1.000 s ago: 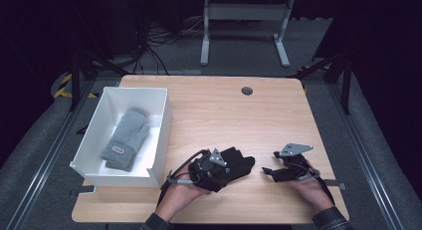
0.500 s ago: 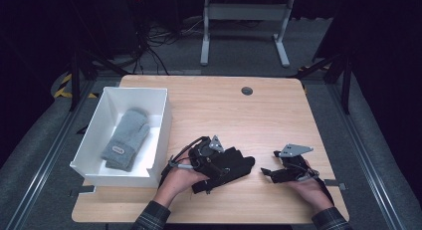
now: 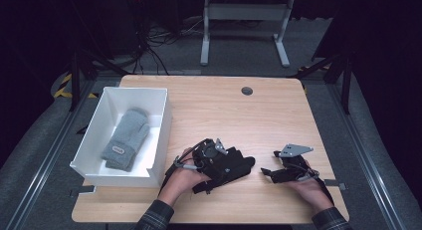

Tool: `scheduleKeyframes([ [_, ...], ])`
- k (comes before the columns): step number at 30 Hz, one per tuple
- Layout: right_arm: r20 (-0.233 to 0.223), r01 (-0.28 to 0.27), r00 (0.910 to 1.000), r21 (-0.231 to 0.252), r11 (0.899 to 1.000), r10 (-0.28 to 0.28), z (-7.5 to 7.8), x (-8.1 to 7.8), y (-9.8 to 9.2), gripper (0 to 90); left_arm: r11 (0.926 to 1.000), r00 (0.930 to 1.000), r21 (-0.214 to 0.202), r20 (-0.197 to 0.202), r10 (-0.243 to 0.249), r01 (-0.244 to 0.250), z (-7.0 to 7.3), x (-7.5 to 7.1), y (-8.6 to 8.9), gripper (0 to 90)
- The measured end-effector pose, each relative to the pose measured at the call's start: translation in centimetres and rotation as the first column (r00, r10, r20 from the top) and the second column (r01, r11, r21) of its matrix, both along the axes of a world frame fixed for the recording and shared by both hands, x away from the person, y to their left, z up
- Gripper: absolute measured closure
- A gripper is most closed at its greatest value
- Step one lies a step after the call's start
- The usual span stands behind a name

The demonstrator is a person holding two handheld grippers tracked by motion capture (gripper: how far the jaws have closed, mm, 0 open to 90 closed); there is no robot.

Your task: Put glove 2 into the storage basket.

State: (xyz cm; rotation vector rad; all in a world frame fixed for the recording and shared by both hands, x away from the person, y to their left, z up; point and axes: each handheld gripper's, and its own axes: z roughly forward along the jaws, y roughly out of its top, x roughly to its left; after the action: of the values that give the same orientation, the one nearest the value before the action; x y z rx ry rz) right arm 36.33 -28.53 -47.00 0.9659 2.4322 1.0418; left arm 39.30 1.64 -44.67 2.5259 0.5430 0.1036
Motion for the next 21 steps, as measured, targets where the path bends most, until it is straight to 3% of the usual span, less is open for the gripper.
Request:
scheduleKeyframes([
  [3,0.0,0.0,1.0,0.0,1.0,0.0,0.0,0.0,0.0,15.4,1.0,0.9993,0.003,-0.037,0.002,-0.002,-0.3,0.2,0.1,19.7],
  [8,0.0,0.0,1.0,0.0,1.0,0.0,0.0,0.0,0.0,15.4,0.9997,0.9986,-0.003,-0.047,-0.023,0.023,-0.2,0.1,0.2,28.8],
  [11,0.0,0.0,1.0,0.0,1.0,0.0,0.0,0.0,0.0,15.4,0.9994,0.9978,-0.012,-0.058,-0.033,0.032,-0.1,0.1,0.3,36.5],
  [16,0.0,0.0,1.0,0.0,1.0,0.0,0.0,0.0,0.0,15.4,0.9995,0.9926,-0.015,-0.118,-0.029,0.028,0.3,-0.1,0.2,64.7],
  [21,0.0,0.0,1.0,0.0,1.0,0.0,0.0,0.0,0.0,15.4,0.9999,0.9904,-0.013,-0.138,0.004,-0.005,0.9,-0.3,0.2,70.3],
])
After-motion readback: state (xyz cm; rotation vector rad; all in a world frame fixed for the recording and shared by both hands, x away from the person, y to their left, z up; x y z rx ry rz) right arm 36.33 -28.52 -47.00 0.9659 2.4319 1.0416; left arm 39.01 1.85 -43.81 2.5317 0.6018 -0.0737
